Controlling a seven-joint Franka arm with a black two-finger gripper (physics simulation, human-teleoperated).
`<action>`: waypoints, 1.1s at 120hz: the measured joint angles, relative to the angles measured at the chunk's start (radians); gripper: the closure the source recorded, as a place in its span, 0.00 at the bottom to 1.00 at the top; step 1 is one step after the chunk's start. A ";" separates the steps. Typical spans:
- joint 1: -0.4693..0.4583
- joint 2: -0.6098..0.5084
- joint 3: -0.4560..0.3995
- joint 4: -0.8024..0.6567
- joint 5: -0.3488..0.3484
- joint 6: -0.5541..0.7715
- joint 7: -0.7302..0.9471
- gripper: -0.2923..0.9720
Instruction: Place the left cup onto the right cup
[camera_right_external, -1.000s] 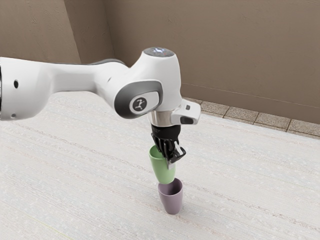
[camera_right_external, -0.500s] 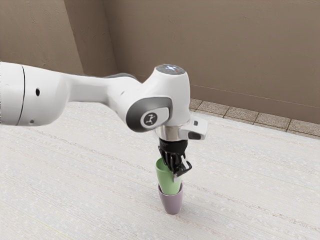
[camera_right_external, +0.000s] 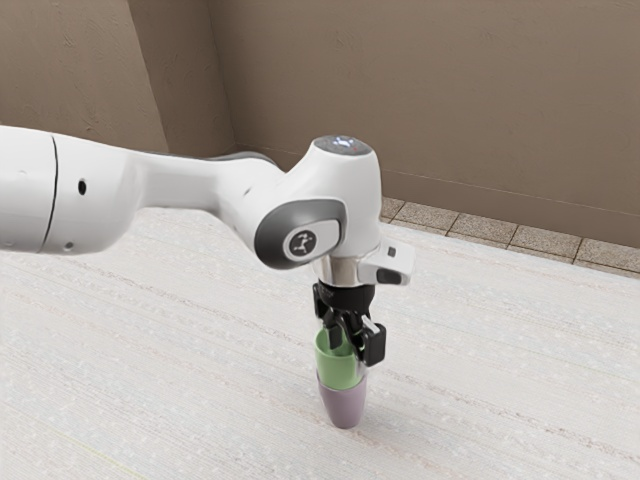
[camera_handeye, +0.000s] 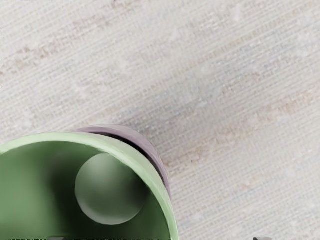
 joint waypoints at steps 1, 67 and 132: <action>0.000 -0.003 0.000 0.000 0.000 -0.001 0.000 0.39; -0.154 -0.162 0.165 0.140 -0.005 -0.144 0.014 0.24; 0.194 -0.061 0.178 0.357 -0.003 -0.259 0.066 0.23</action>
